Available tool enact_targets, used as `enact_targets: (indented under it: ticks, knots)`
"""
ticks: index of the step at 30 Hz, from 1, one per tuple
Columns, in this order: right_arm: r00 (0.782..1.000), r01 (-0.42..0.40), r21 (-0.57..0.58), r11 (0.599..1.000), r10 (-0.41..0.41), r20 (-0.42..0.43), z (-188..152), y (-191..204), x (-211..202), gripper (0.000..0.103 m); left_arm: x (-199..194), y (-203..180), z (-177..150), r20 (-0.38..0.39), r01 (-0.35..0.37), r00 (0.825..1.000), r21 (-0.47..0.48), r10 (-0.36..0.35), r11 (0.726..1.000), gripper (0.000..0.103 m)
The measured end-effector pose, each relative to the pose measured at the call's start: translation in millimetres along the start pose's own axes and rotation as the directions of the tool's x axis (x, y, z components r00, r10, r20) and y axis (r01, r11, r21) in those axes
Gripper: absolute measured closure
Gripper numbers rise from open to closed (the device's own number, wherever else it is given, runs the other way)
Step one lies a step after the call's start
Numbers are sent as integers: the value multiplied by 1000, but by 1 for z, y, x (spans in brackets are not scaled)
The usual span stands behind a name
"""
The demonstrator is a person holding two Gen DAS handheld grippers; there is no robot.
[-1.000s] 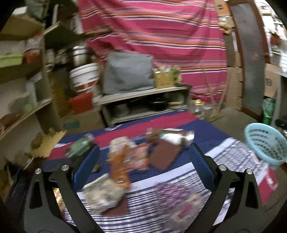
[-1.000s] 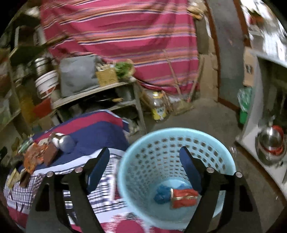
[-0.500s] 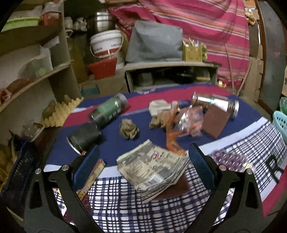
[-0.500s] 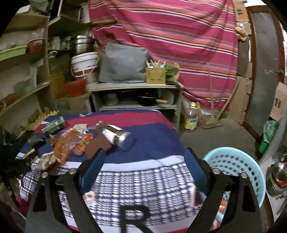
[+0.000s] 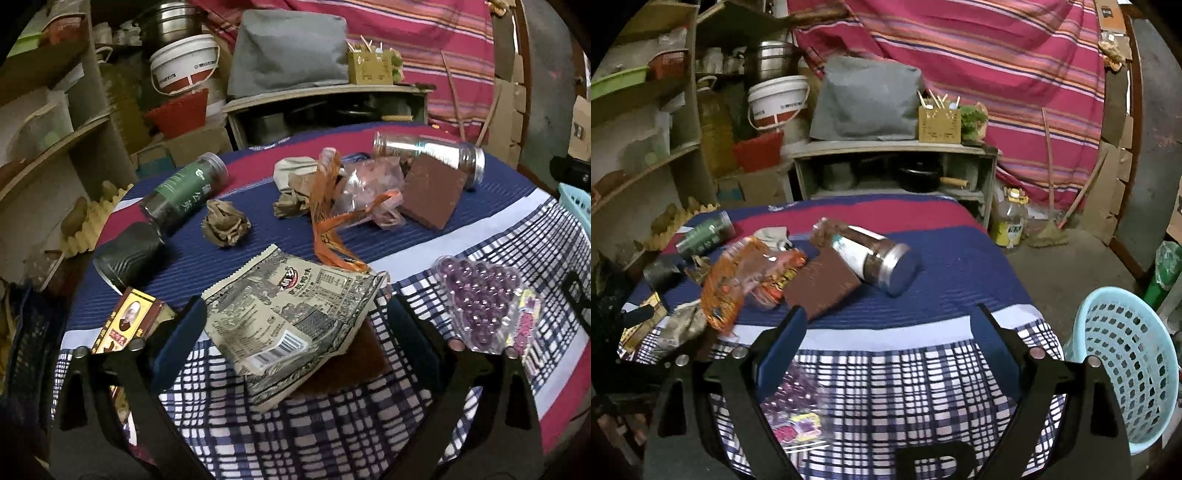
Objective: Collect trash
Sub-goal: 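Return both tools to the table and grasp the crumpled paper with the left tool, then grasp the brown sponge pad with the right tool while the left tool holds the paper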
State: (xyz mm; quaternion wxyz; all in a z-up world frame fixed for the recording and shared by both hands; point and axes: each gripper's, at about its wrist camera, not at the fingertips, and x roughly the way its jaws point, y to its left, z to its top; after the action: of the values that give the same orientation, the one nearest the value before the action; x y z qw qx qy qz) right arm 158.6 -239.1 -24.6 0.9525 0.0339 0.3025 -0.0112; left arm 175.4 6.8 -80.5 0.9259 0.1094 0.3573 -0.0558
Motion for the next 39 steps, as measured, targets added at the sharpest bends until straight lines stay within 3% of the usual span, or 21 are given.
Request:
enact_targets:
  ticks: [2, 8, 20, 26, 31, 34, 39]
  knots:
    - [1000, 2, 12, 1000, -2, -4, 1, -5, 1, 15, 7, 0, 1, -28, 9, 1000, 0, -9, 1000, 31]
    - [1000, 12, 25, 1000, -12, -7, 3, -13, 6, 15, 8, 8, 6, -33, 18, 999, -19, -19, 1000, 59]
    - [999, -5, -48, 999, 3, -45, -7, 13, 15, 15, -12, 33, 21, 43, -27, 999, -66, 30, 997, 93]
    - [998, -15, -88, 996, 10, -57, -13, 32, 18, 15, -34, 54, 33, 128, -59, 989, -137, 77, 989, 99]
    - [998, -21, -94, 995, 15, -66, -5, 43, 30, 15, -48, 63, 58, 217, -82, 969, -167, 118, 983, 101]
    - [996, -42, -82, 996, 35, -86, -1, 50, 43, 15, -54, 69, 65, 246, -52, 964, -192, 100, 980, 101]
    - [990, -27, -136, 990, 7, -141, 3, 66, 83, 12, -57, 75, 68, 259, -70, 958, -205, 123, 976, 101]
